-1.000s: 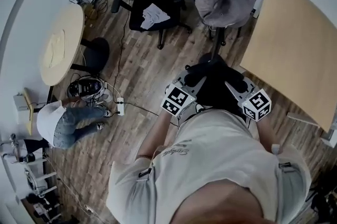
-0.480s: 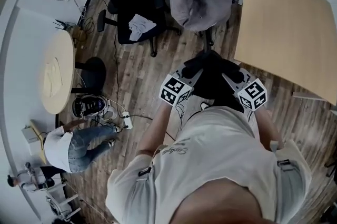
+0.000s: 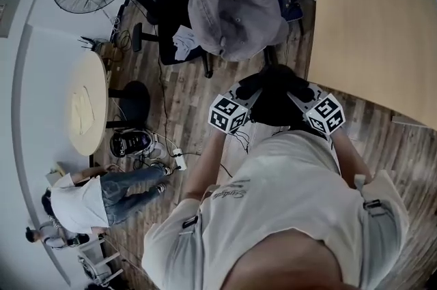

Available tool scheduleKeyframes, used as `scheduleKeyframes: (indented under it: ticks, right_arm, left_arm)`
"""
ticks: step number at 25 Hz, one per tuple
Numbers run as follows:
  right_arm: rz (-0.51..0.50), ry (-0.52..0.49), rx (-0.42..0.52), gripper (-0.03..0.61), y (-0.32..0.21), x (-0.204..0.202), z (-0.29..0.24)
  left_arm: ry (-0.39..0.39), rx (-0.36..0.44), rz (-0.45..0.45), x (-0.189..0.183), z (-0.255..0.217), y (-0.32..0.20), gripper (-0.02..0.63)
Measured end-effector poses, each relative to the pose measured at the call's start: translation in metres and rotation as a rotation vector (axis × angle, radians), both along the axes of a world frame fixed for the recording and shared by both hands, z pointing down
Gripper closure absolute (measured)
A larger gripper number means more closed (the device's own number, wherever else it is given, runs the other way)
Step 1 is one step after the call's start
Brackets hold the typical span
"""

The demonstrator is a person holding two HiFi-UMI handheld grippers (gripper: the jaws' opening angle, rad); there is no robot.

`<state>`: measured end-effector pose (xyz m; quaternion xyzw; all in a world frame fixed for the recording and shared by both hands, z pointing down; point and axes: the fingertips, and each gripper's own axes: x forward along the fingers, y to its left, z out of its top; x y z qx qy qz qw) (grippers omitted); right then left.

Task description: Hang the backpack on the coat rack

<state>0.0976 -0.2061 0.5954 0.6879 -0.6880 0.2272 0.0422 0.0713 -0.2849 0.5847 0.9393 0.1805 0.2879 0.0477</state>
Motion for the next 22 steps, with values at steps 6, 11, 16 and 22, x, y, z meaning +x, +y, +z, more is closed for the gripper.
scheduleKeyframes:
  ticks: [6, 11, 16, 22]
  right_arm:
    - [-0.041, -0.032, -0.026, 0.549, -0.013, 0.012, 0.017]
    - [-0.079, -0.034, -0.041, 0.549, -0.021, 0.022, 0.028]
    - [-0.106, -0.027, -0.045, 0.548, -0.026, 0.028, 0.030]
    - [-0.125, -0.024, -0.075, 0.548, -0.028, 0.033, 0.039]
  left_arm:
    - [-0.033, 0.004, -0.019, 0.013, 0.016, -0.014, 0.569]
    - [-0.040, 0.013, -0.041, 0.024, 0.027, -0.022, 0.569]
    - [-0.028, 0.033, -0.055, 0.031, 0.029, -0.028, 0.569]
    - [-0.039, 0.040, -0.069, 0.036, 0.038, -0.030, 0.569]
